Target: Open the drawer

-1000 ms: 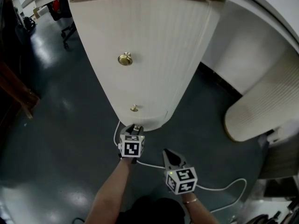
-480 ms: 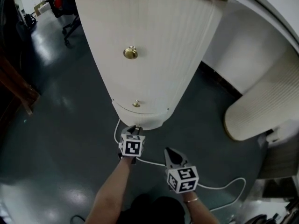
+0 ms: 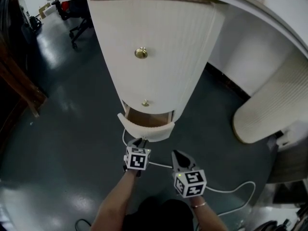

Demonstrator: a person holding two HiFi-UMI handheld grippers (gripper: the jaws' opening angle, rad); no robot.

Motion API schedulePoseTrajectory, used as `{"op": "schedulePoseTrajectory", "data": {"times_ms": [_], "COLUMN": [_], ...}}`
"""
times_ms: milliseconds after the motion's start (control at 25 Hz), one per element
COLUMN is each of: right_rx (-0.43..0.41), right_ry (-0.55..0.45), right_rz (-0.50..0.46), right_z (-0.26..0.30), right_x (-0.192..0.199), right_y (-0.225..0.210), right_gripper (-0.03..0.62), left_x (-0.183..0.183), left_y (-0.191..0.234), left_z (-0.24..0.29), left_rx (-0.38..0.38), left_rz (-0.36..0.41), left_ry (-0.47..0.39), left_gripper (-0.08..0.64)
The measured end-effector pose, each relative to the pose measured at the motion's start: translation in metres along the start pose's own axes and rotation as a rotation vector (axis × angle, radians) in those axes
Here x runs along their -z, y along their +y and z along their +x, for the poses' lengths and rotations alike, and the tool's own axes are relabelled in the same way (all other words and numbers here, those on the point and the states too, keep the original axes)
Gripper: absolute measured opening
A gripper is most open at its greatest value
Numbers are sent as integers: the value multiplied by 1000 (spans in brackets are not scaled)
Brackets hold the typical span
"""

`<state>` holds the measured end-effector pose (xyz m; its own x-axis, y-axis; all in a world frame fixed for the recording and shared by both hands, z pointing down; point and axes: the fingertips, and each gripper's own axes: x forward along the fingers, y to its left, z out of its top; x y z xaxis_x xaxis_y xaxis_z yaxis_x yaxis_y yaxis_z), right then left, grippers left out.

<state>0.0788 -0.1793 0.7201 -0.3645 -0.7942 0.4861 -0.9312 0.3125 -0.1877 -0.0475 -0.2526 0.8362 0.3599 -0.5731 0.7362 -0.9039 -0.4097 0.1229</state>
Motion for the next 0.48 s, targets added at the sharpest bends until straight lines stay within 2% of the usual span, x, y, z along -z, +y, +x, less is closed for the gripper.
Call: {"op": "schedulePoseTrajectory", "data": {"times_ms": [480], "right_rx": [6], "right_ry": [-9], "right_rz": [-31], "right_z": [-30], "right_x": [2], "right_y": [5], "right_gripper": [3], "left_x": [39], "left_y": [-11], "left_z": [-31], "left_rx": [-10], "left_rz": [-11], "left_ry": [28], "left_gripper": [100]}}
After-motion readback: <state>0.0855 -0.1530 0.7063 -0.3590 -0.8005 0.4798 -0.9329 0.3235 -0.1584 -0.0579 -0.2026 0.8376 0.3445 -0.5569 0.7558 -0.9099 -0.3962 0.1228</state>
